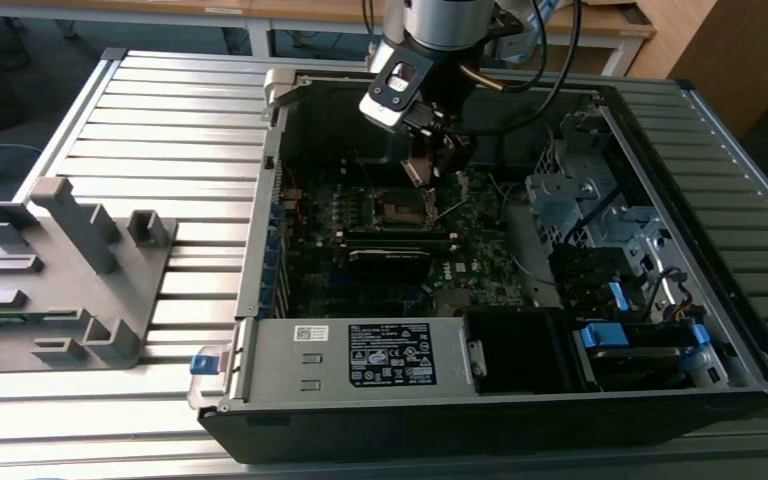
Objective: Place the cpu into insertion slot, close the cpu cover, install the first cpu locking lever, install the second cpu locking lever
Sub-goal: 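Place the cpu into insertion slot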
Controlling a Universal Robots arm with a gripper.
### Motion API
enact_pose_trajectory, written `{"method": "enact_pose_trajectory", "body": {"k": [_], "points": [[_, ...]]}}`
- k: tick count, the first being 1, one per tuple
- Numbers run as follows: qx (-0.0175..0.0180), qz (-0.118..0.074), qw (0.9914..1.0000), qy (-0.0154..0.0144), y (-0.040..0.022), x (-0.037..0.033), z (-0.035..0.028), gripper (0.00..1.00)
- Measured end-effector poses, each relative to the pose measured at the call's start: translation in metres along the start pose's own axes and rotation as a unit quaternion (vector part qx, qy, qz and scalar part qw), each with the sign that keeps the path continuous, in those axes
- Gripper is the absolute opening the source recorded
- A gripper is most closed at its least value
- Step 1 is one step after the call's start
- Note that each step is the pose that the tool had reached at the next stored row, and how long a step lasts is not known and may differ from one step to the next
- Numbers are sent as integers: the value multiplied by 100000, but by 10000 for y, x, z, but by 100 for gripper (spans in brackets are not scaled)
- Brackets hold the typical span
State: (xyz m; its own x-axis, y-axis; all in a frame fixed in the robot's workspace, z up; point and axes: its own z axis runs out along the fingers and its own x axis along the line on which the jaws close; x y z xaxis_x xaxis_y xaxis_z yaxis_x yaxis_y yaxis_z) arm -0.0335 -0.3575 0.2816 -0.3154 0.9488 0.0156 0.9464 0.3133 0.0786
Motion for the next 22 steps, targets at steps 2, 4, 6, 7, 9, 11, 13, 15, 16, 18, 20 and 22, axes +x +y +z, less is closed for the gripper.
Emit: {"method": "enact_pose_trajectory", "body": {"k": [2,4,6,7,9,11,13,15,16,18,20,22], "points": [[0,13,100000,0,0,0,0,54],[0,23,100000,-4,0,0,0,54],[0,36,100000,-4,0,0,0,54],[1,41,100000,-3,0,0,0,54],[-1,76,100000,-6,0,0,0,54],[-18,674,99998,-49,0,0,2,54],[-37,2028,99979,-156,0,0,4,54],[-62,3809,99927,-298,0,0,7,54],[-73,4705,99889,-368,0,0,9,54],[-101,6493,99788,-513,-1,0,12,54],[-131,8234,99658,-647,-1,0,15,54],[-158,9878,99508,-774,-1,0,18,54]]}}
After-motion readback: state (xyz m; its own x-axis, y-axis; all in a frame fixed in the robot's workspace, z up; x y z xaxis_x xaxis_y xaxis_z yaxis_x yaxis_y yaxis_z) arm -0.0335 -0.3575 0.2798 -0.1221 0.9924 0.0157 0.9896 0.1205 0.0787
